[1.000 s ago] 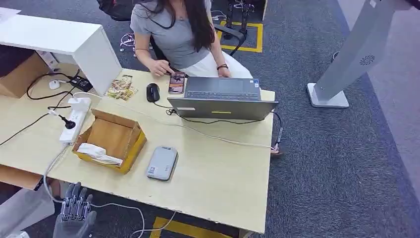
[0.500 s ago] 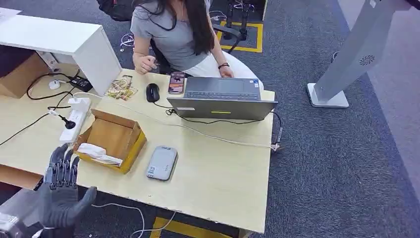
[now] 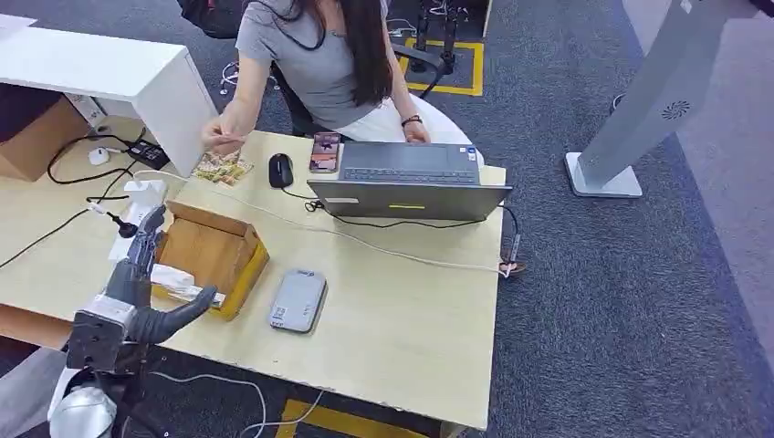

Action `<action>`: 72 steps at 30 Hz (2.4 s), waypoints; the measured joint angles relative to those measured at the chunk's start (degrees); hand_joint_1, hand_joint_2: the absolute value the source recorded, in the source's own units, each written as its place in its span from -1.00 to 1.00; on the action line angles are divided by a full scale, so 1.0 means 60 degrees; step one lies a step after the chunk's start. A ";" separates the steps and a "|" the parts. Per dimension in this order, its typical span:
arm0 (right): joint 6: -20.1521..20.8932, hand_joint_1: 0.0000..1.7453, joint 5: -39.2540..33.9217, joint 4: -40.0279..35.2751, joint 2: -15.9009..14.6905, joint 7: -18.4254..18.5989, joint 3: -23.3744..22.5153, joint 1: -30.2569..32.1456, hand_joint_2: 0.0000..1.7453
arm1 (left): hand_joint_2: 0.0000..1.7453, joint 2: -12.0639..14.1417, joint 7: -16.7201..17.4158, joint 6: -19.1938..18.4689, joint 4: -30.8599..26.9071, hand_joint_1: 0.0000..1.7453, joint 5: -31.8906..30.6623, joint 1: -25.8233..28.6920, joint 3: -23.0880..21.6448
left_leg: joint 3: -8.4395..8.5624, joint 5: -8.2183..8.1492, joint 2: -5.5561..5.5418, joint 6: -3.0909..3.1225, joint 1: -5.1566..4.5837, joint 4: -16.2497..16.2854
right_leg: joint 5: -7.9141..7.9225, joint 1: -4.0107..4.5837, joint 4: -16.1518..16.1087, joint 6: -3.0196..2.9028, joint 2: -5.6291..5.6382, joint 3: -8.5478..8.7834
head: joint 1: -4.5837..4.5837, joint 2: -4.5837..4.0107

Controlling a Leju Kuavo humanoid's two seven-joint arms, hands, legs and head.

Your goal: Pass the card to the sensor for recognition and then transmit it.

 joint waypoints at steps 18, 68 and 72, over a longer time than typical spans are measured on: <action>0.0000 -1.00 0.0211 -0.0007 -0.0073 0.0437 0.0769 -0.0133 -1.00 | 1.00 0.1901 0.2062 0.1163 0.1949 -1.00 -0.4156 -0.2796 -0.1402 | -0.0008 0.0019 0.0009 -0.0006 0.0000 0.0002 | 0.0015 0.0000 0.0009 0.0001 0.0007 0.0006 | 0.0004 0.0000; -0.0044 -1.00 0.0736 -0.0211 -0.0229 0.0779 0.1938 -0.0313 -1.00 | 1.00 0.3296 0.3573 0.2238 0.4181 1.00 -0.7346 -0.4589 -0.2652 | -0.0011 0.0021 0.0007 -0.0007 0.0000 0.0002 | 0.0015 0.0000 0.0013 0.0001 0.0007 0.0008 | 0.0004 0.0000; -0.0044 -1.00 0.0856 -0.0211 -0.0233 0.0772 0.1952 -0.0313 -1.00 | 1.00 0.3296 0.3482 0.2241 0.4181 1.00 -0.7299 -0.4528 -0.2670 | -0.0011 0.0021 0.0007 -0.0007 0.0000 0.0002 | 0.0015 0.0000 0.0013 0.0001 0.0007 0.0007 | 0.0004 0.0000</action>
